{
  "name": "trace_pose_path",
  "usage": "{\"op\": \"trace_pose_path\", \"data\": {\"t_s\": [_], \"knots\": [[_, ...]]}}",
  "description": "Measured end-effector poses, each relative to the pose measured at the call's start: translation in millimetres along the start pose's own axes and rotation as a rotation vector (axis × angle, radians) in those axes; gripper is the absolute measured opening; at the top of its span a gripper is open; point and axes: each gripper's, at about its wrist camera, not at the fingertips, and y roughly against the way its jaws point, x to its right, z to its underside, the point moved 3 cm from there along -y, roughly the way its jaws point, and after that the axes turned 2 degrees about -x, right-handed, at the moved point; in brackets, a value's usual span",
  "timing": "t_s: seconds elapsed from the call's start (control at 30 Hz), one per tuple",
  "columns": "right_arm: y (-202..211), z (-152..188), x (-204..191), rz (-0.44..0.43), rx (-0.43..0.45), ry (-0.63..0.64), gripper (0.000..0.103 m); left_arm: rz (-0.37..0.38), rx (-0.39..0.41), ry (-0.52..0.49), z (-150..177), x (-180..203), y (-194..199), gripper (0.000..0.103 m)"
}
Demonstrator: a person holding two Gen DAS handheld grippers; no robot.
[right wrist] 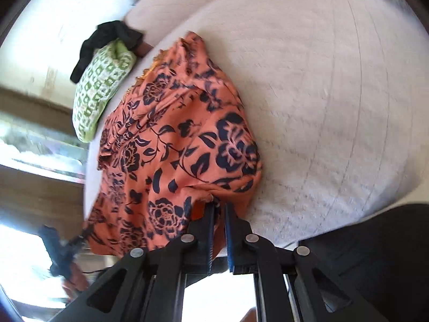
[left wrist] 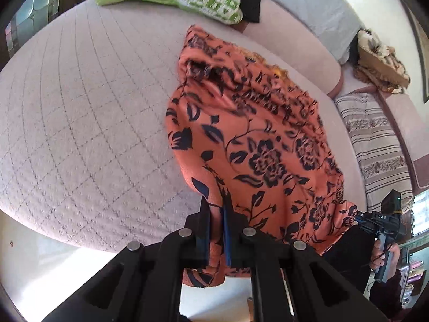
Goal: Fold small clothes
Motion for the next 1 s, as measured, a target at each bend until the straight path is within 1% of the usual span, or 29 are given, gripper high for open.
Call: {"op": "trace_pose_path", "data": {"t_s": [0.03, 0.1, 0.13, 0.17, 0.2, 0.23, 0.27, 0.3, 0.33, 0.4, 0.43, 0.47, 0.53, 0.6, 0.63, 0.67, 0.7, 0.73, 0.77, 0.8, 0.83, 0.87, 0.9, 0.93, 0.97, 1.0], "knots": [[-4, 2, 3, -0.001, -0.017, -0.027, 0.012, -0.034, -0.032, 0.011, 0, 0, -12, 0.014], [-15, 8, 4, -0.024, -0.052, -0.049, 0.015, -0.101, -0.103, 0.040, 7, -9, -29, 0.041], [-21, 6, 3, -0.019, -0.064, -0.048, 0.025, -0.131, -0.131, 0.054, 9, -13, -38, 0.047], [-24, 6, 2, 0.000, -0.065, -0.039, 0.040, -0.148, -0.157, 0.070, 11, -14, -45, 0.049], [-27, 8, -3, 0.035, -0.051, -0.010, 0.053, -0.151, -0.158, 0.073, 10, -13, -44, 0.051], [-27, 8, -7, 0.055, -0.032, 0.014, 0.081, -0.142, -0.161, 0.070, 8, -11, -44, 0.054], [-24, 9, -10, 0.062, -0.009, 0.034, 0.085, -0.133, -0.167, 0.070, 8, -10, -44, 0.059], [-21, 9, -14, 0.050, 0.006, 0.054, 0.085, -0.140, -0.183, 0.072, 8, -9, -47, 0.059], [-19, 10, -16, 0.031, 0.002, 0.066, 0.085, -0.145, -0.190, 0.073, 9, -10, -48, 0.059], [-11, 13, -31, -0.014, -0.007, 0.103, 0.085, -0.131, -0.184, 0.082, 8, -9, -48, 0.059], [-9, 14, -38, -0.017, 0.003, 0.122, 0.085, -0.126, -0.187, 0.090, 11, -13, -44, 0.059], [-6, 16, -46, -0.007, 0.019, 0.144, 0.085, -0.117, -0.194, 0.102, 14, -18, -42, 0.059], [-9, 16, -62, 0.050, 0.037, 0.171, 0.085, -0.093, -0.220, 0.137, 20, -26, -43, 0.059], [-23, 18, -76, 0.114, 0.047, 0.171, 0.085, -0.082, -0.233, 0.165, 26, -29, -43, 0.057], [-32, 17, -80, 0.159, 0.052, 0.165, 0.085, -0.076, -0.236, 0.169, 29, -30, -43, 0.057], [-40, 15, -82, 0.208, 0.051, 0.156, 0.085, -0.068, -0.233, 0.167, 32, -30, -43, 0.054], [-51, 16, -81, 0.254, 0.046, 0.143, 0.085, -0.059, -0.229, 0.163, 35, -31, -40, 0.042], [-61, 17, -81, 0.275, 0.038, 0.138, 0.085, -0.050, -0.230, 0.158, 38, -30, -41, 0.035], [-70, 20, -81, 0.303, 0.028, 0.139, 0.085, -0.045, -0.233, 0.155, 40, -29, -41, 0.026], [-79, 23, -80, 0.334, 0.020, 0.151, 0.085, -0.049, -0.232, 0.149, 41, -28, -42, 0.023], [-82, 26, -79, 0.344, 0.027, 0.170, 0.085, -0.056, -0.230, 0.142, 42, -28, -42, 0.020], [-82, 29, -80, 0.352, 0.045, 0.200, 0.079, -0.058, -0.226, 0.138, 41, -26, -44, 0.016], [-80, 31, -80, 0.372, 0.052, 0.238, 0.073, -0.056, -0.225, 0.136, 41, -25, -45, 0.016], [-78, 32, -79, 0.372, 0.047, 0.257, 0.059, -0.051, -0.222, 0.136, 39, -23, -46, 0.015], [-74, 32, -75, 0.355, 0.041, 0.260, 0.039, -0.042, -0.218, 0.136, 37, -22, -46, 0.015], [-70, 29, -69, 0.334, 0.028, 0.248, 0.031, -0.031, -0.212, 0.134, 33, -20, -47, 0.014]]}}
